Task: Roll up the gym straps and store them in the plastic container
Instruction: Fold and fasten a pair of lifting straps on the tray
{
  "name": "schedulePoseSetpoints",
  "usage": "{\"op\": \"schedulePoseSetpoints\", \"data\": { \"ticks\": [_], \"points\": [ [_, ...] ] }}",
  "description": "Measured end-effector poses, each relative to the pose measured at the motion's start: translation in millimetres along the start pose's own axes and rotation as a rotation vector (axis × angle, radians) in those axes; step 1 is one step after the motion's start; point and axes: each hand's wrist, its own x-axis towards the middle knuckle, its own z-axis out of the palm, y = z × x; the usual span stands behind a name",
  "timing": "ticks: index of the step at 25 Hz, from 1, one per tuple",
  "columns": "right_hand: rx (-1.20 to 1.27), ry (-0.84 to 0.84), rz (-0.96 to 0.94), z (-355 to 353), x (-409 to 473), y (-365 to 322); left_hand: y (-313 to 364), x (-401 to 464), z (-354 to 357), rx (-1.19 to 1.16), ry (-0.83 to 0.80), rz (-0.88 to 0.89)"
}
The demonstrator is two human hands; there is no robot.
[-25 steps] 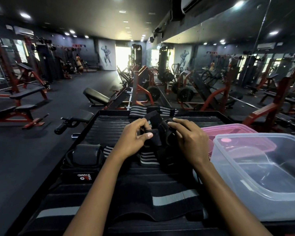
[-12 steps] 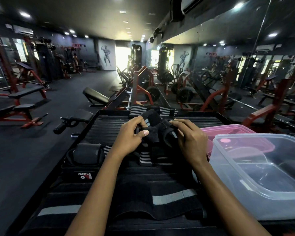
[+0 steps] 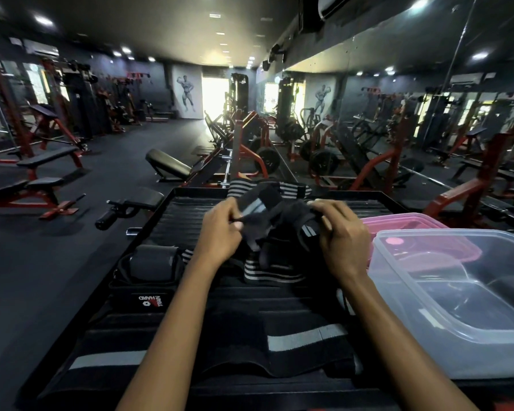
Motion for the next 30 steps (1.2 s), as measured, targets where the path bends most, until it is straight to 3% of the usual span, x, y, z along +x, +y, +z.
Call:
{"op": "schedulePoseSetpoints", "data": {
  "ticks": [3, 6, 9, 11, 13, 15, 17, 22, 23, 24, 26, 27, 30],
  "points": [
    [-0.006, 0.044, 0.079, -5, 0, 13, -20, 2, -16, 0.064, 0.144, -0.075],
    [0.028, 0.011, 0.059, -1, 1, 9, -20, -2, -6, 0.161, 0.058, -0.108],
    [0.067, -0.009, 0.027, 1, 2, 2, -13, -6, 7, 0.376, -0.006, 0.026],
    [0.101, -0.042, 0.015, 2, 4, 0, 1, -10, 9, 0.291, 0.037, 0.215],
    [0.113, -0.076, -0.026, 4, 7, -2, 20, -16, 16, 0.002, -0.032, 0.348],
    [0.147, -0.129, -0.069, 7, 13, -6, 35, -16, 25, -0.277, -0.229, 0.236],
    [0.18, -0.174, -0.077, 10, 16, -10, 40, -6, 32, -0.343, -0.328, 0.064],
    [0.121, -0.044, -0.137, -2, 8, -17, 10, 16, 31, -0.338, -0.184, -0.166],
    [0.163, -0.163, -0.176, -5, 4, -18, 5, 18, 30, -0.367, -0.181, -0.215],
    [0.187, -0.39, -0.19, -7, -1, -18, 0, 19, 31, -0.394, -0.183, -0.245],
    [0.039, -0.868, -0.187, 1, -9, -17, 0, 18, 32, -0.402, -0.19, -0.264],
    [-0.047, -0.994, -0.205, 6, -12, -17, 3, 17, 31, -0.396, -0.193, -0.257],
    [-0.078, -1.015, -0.224, 14, -14, -19, 7, 14, 29, -0.432, -0.192, -0.268]
  ]
}}
